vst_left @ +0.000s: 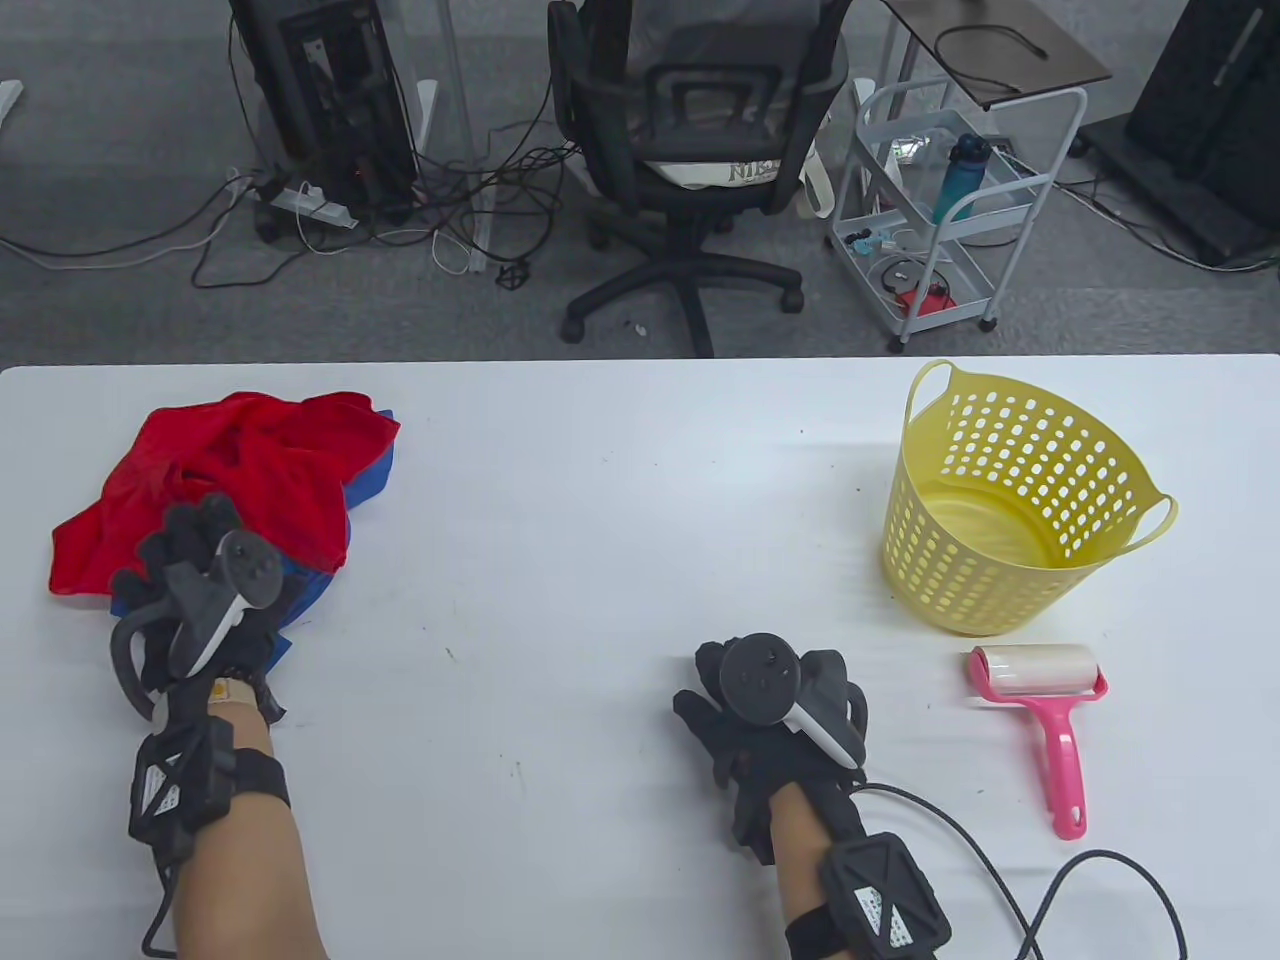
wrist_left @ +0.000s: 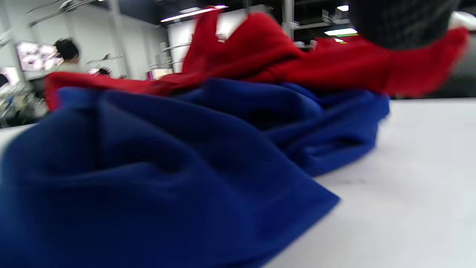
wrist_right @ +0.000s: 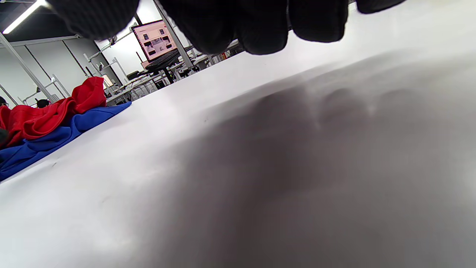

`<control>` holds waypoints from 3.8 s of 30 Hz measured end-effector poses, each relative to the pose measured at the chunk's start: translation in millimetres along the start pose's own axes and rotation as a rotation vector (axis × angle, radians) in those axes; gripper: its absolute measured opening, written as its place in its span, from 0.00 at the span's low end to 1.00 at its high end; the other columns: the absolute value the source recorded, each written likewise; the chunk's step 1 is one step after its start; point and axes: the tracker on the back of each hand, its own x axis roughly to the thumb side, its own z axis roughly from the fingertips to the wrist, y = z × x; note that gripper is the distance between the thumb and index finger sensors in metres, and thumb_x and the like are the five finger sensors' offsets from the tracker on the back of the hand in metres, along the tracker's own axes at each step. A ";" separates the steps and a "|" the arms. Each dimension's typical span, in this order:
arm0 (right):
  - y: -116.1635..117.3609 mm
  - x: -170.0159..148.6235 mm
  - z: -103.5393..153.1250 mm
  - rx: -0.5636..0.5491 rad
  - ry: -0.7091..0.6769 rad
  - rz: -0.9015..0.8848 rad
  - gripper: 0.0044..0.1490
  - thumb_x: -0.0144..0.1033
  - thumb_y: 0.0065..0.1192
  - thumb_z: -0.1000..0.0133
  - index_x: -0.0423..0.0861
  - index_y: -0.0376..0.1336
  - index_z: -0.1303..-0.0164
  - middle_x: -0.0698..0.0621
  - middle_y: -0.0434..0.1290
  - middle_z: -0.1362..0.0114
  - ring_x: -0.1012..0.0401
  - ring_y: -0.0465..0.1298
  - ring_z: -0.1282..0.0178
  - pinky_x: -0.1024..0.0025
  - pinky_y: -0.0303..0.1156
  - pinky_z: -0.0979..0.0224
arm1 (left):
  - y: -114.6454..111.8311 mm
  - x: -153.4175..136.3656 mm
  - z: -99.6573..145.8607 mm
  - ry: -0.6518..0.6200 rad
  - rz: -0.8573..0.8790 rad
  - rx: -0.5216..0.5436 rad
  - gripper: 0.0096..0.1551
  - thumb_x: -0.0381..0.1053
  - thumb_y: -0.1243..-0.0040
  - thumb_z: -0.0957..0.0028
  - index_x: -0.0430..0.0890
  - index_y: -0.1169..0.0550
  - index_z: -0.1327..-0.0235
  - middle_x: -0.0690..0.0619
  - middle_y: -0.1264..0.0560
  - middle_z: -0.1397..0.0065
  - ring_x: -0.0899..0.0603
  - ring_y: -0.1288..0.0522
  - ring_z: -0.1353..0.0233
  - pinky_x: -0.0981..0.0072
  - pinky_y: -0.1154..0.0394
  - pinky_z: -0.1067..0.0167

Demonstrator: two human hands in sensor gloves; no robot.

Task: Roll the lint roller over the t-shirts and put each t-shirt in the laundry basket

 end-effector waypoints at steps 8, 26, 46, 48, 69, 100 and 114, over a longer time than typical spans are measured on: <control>-3.6 -0.6 3.3 -0.008 -0.006 -0.018 0.45 0.57 0.51 0.50 0.42 0.57 0.27 0.35 0.59 0.22 0.32 0.60 0.25 0.30 0.57 0.29 | -1.0 48.0 -13.7 0.016 -0.164 -0.032 0.33 0.60 0.45 0.50 0.63 0.33 0.27 0.53 0.36 0.12 0.32 0.40 0.13 0.24 0.47 0.24; 0.4 37.8 6.8 -0.046 -0.176 -0.190 0.59 0.60 0.54 0.51 0.39 0.37 0.23 0.35 0.48 0.20 0.31 0.56 0.23 0.30 0.55 0.28 | 191.1 28.5 157.3 -0.721 0.944 0.678 0.31 0.58 0.48 0.46 0.51 0.28 0.30 0.49 0.20 0.28 0.40 0.20 0.29 0.37 0.33 0.29; -3.0 50.9 29.0 -0.173 -0.237 -1.142 0.29 0.44 0.61 0.49 0.46 0.68 0.39 0.44 0.77 0.37 0.42 0.78 0.36 0.42 0.70 0.33 | 82.5 131.4 219.6 -0.961 0.185 0.488 0.57 0.71 0.54 0.55 0.47 0.59 0.21 0.43 0.45 0.14 0.31 0.40 0.18 0.26 0.45 0.27; -14.7 40.6 32.5 -0.257 -0.235 -1.214 0.29 0.43 0.60 0.49 0.45 0.67 0.39 0.44 0.78 0.38 0.43 0.79 0.38 0.43 0.71 0.34 | 64.7 108.6 187.7 -0.801 0.122 0.452 0.60 0.72 0.54 0.56 0.46 0.63 0.22 0.41 0.49 0.14 0.30 0.42 0.17 0.25 0.46 0.28; -96.2 -55.2 94.0 -1.034 -0.293 -1.432 0.30 0.48 0.55 0.45 0.43 0.63 0.38 0.49 0.79 0.59 0.61 0.86 0.72 0.64 0.83 0.61 | -36.5 12.7 78.6 -0.191 -0.166 -0.231 0.54 0.72 0.55 0.57 0.51 0.53 0.21 0.50 0.45 0.14 0.32 0.33 0.19 0.29 0.39 0.28; 0.3 14.1 8.8 -0.088 0.041 0.384 0.26 0.41 0.68 0.53 0.43 0.71 0.47 0.47 0.79 0.52 0.49 0.80 0.52 0.35 0.66 0.33 | 47.4 -13.7 114.1 -0.199 0.274 0.381 0.27 0.57 0.43 0.50 0.47 0.20 0.40 0.59 0.11 0.54 0.46 0.14 0.42 0.34 0.31 0.33; 29.0 30.5 0.0 0.199 -0.037 0.257 0.59 0.55 0.63 0.52 0.42 0.39 0.22 0.39 0.53 0.21 0.34 0.52 0.20 0.19 0.39 0.29 | 46.8 -18.0 114.2 -0.235 0.269 0.355 0.27 0.57 0.43 0.49 0.47 0.20 0.40 0.60 0.12 0.60 0.48 0.14 0.46 0.35 0.31 0.33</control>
